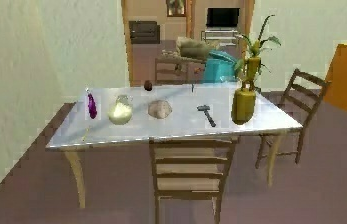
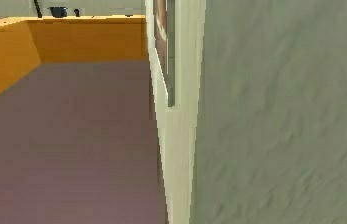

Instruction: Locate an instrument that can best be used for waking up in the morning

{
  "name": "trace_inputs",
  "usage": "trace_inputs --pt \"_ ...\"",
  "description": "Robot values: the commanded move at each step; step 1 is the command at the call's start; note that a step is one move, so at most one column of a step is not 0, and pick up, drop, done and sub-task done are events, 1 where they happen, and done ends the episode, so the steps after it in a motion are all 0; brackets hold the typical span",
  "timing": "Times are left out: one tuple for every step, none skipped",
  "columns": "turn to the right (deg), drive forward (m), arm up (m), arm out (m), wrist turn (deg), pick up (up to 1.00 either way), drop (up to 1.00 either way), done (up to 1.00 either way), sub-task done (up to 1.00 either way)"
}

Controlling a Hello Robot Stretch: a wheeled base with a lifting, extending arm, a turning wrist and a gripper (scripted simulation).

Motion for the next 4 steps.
trace_inputs --pt "12.0 0.00 0.00 0.00 0.0 0.00 0.00 0.00 0.00" --pt "0.0 0.45 0.00 0.00 0.0 0.00 0.00 0.00 0.00" --pt "45.0 0.00 0.00 0.00 0.0 0.00 0.00 0.00 0.00" --pt "6.0 0.00 0.00 0.00 0.0 0.00 0.00 0.00 0.00"
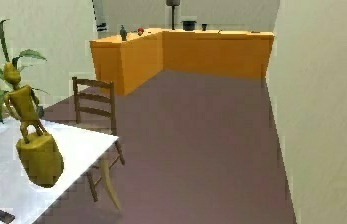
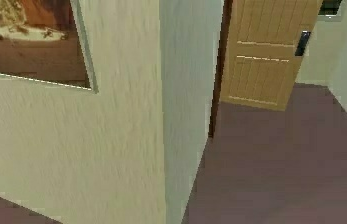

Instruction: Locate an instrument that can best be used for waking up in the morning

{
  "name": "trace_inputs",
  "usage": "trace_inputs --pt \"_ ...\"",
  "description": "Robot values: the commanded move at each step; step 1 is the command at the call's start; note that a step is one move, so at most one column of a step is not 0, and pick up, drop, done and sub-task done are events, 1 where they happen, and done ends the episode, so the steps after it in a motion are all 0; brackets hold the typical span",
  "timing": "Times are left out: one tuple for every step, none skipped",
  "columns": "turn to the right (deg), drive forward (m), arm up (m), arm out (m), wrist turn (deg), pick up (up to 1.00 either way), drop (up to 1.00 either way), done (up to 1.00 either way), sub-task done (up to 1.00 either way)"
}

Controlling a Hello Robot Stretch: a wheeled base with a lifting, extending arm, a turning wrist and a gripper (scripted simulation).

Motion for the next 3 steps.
trace_inputs --pt "0.0 1.00 0.00 0.00 0.0 0.00 0.00 0.00 0.00" --pt "18.0 0.00 0.00 0.00 0.0 0.00 0.00 0.00 0.00" --pt "0.0 0.10 0.00 0.00 0.0 0.00 0.00 0.00 0.00"
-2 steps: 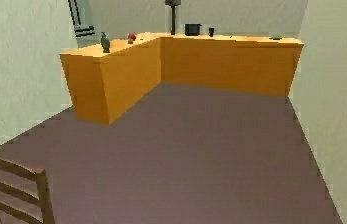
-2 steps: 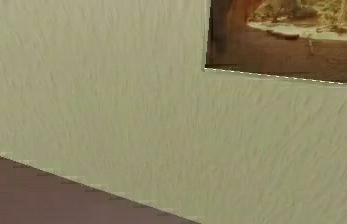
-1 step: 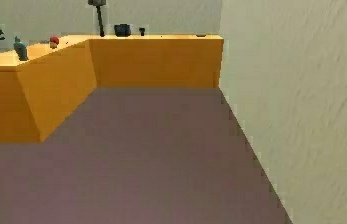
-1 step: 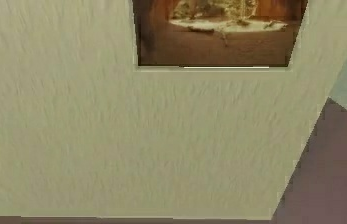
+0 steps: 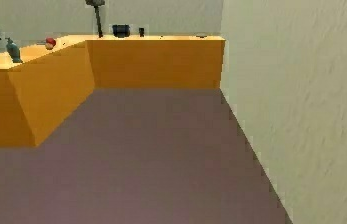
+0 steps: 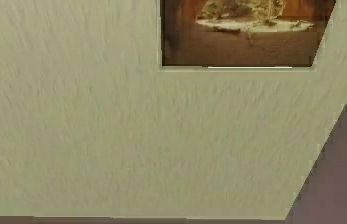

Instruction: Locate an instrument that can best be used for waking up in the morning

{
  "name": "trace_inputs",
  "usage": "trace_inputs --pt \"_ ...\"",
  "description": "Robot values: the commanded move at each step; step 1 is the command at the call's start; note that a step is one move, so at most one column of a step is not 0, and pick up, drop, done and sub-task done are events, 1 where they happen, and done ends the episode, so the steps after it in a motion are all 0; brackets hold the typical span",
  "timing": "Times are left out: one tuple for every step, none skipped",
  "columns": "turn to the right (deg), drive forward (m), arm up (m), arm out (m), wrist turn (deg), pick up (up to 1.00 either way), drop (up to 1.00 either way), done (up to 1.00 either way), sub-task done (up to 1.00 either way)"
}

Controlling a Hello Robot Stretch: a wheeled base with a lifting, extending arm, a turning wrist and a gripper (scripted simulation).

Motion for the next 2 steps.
trace_inputs --pt "-33.0 0.00 0.00 0.00 0.0 0.00 0.00 0.00 0.00" --pt "0.0 0.85 0.00 0.00 0.0 0.00 0.00 0.00 0.00"
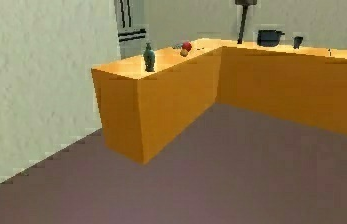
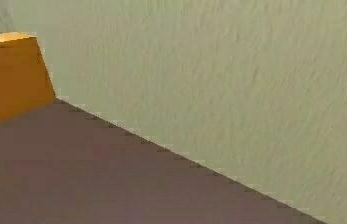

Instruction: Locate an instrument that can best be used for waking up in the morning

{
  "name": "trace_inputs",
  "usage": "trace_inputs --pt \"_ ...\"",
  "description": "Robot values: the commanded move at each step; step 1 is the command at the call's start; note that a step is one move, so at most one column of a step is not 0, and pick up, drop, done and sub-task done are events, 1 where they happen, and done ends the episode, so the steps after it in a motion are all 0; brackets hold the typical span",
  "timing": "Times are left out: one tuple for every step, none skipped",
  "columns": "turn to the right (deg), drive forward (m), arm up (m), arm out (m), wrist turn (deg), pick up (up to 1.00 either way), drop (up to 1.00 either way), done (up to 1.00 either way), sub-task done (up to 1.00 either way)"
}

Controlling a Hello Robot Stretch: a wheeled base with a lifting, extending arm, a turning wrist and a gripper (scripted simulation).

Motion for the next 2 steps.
trace_inputs --pt "-45.0 0.00 0.00 0.00 0.0 0.00 0.00 0.00 0.00" --pt "-15.0 0.00 0.00 0.00 0.0 0.00 0.00 0.00 0.00"
